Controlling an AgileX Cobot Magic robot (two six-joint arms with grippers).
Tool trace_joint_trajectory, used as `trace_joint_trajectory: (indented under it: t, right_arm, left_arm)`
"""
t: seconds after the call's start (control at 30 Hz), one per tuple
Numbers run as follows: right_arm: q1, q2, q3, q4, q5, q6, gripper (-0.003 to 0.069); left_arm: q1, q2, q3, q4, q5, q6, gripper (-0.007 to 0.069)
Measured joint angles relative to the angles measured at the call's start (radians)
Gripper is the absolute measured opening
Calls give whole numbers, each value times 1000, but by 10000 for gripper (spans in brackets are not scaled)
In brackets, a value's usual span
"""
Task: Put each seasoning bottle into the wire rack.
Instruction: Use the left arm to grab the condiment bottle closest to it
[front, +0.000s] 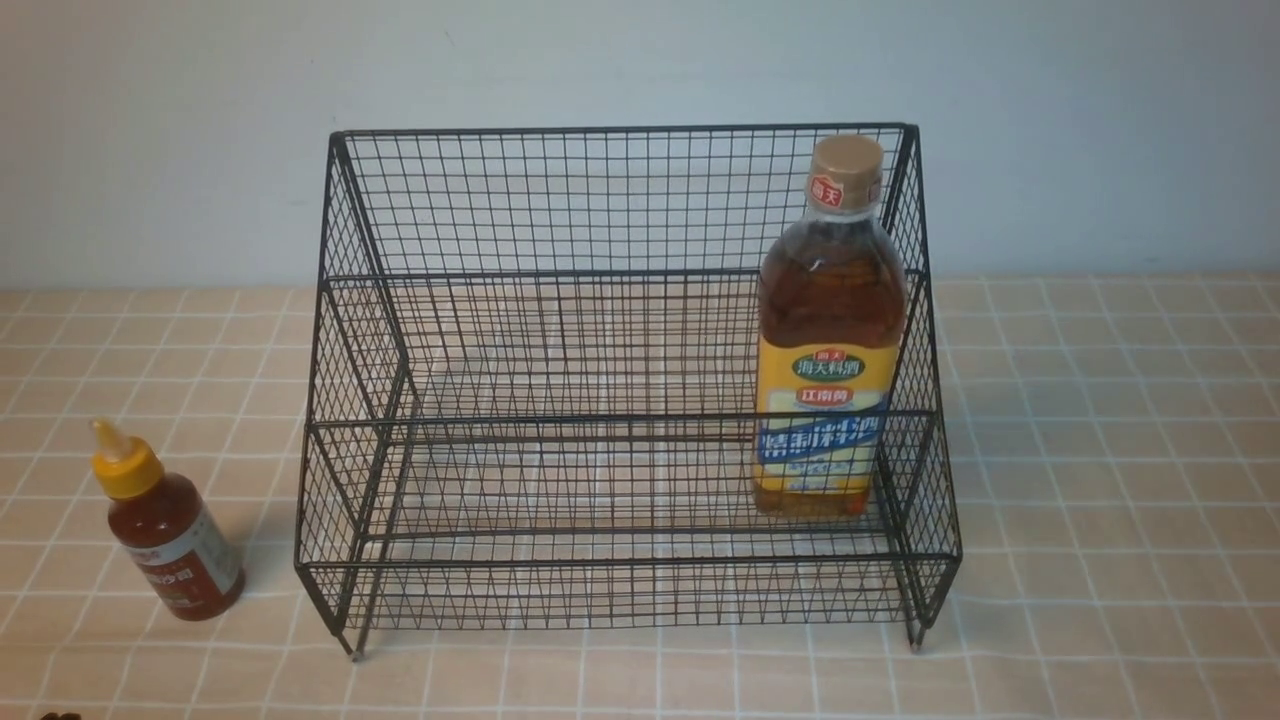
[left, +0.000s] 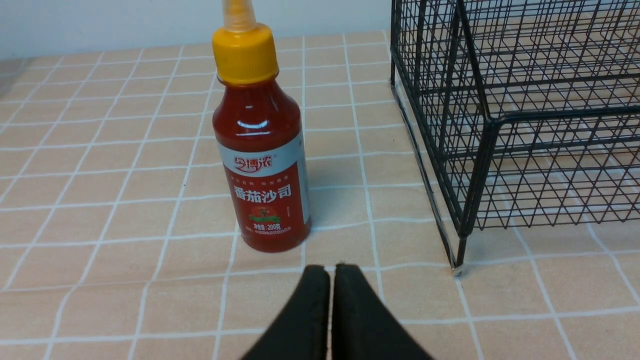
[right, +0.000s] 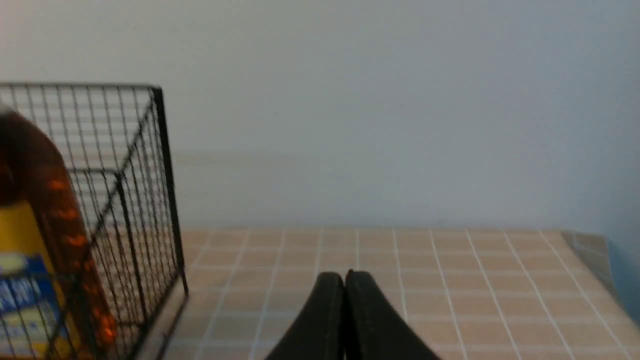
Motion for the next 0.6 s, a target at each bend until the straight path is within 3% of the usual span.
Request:
trace_joint_trajectory:
  t: [0.17,0.27,0.6]
  right_arm:
    - [-51,-184,183,0,78,0,-14]
    - [-57,-240,185,4,165,0,-14]
    - [-57,-247,185,5,169,0,-14]
  left_arm:
    - [0,0,0,0,0,0,-7]
    - [0,0,0,0,0,0,-7]
    - [0,0,0,0,0,0,-7]
